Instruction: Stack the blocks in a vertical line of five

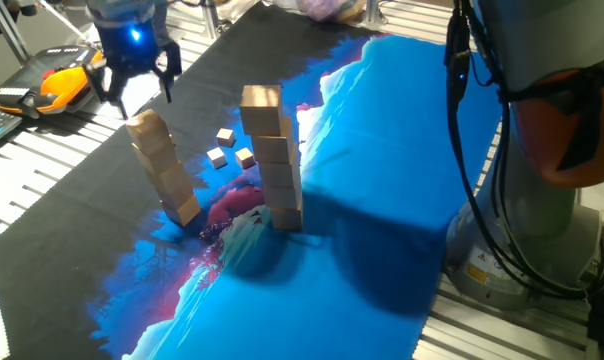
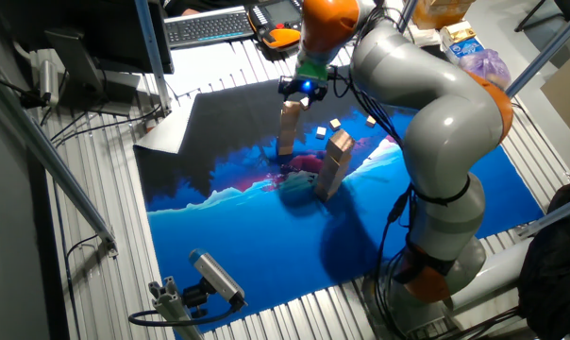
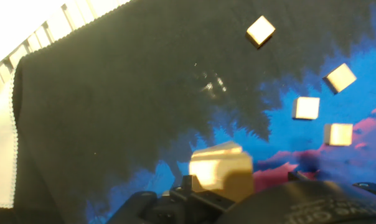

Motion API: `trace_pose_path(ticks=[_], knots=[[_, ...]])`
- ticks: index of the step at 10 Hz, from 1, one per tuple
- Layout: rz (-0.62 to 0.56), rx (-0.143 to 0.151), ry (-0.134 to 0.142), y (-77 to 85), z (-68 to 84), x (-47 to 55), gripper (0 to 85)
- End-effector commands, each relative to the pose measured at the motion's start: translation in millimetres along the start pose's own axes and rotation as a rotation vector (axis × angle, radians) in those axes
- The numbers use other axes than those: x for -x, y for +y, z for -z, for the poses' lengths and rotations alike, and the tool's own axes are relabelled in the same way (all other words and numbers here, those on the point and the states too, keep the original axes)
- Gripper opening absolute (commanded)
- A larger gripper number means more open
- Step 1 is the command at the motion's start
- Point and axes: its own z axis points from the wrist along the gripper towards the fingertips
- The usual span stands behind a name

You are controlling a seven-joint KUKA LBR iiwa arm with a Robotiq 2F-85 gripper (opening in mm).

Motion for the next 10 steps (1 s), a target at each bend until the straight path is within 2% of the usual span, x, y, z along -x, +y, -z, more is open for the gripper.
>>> trace_pose_path(ticks=[1, 3, 4, 5, 6, 7, 9, 10], knots=[[0.021, -0.009, -0.001, -5.8, 3.4, 6.7, 68.0], [0.089, -0.016, 0.004, -24.0, 4.8, 22.1, 68.0], [0.132, -0.02, 0.016, -34.5, 4.7, 31.9, 51.0], [0.178, -0.02, 0.033, -46.7, 4.7, 43.7, 51.0], [0.217, -0.021, 0.047, -57.8, 6.1, 54.1, 34.0], [0.252, -0.015, 0.056, -68.9, 6.9, 62.4, 34.0], [0.319, -0.008, 0.075, -90.7, 2.6, 73.8, 0.0], [0.338, 0.003, 0.067, -97.9, -2.4, 76.0, 0.0]])
